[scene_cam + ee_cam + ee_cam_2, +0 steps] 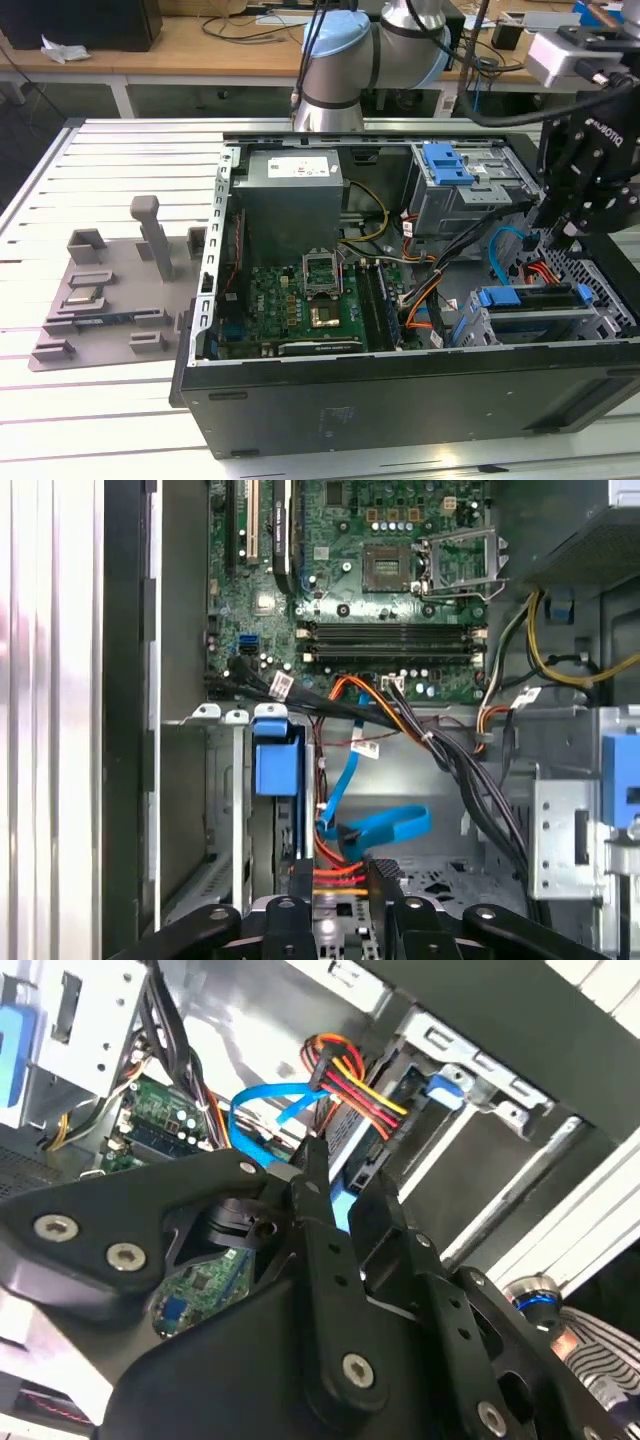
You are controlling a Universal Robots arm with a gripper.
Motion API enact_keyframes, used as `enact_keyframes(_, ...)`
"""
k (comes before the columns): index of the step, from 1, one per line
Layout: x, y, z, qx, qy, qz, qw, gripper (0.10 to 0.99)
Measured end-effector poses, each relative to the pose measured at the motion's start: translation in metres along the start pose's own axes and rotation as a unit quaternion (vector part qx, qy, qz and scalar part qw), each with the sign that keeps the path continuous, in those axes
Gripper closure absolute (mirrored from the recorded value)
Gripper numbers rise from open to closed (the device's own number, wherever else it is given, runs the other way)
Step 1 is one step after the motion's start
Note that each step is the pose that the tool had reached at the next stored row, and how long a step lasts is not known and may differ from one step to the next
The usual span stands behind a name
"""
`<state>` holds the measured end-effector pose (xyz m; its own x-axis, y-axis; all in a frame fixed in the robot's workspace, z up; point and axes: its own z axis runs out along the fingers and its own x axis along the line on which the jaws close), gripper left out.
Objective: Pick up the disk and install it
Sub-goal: 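Insert the second disk wire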
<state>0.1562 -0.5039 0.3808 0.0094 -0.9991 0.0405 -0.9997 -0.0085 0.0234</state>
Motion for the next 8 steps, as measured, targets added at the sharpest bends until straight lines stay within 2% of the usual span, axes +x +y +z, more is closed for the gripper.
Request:
enact_keyframes(2,-0.0002,0.0025,0.0034,0.0002,0.0002,-0.006,1.0000,0.725)
enact_keyframes(5,-0.0010,0.0106,0.0090,0.0008,0.0006,-0.020,0.9998,0.725)
enact_keyframes(8,-0.0010,0.0120,0.0091,0.0009,0.0007,-0.022,0.9998,0.725)
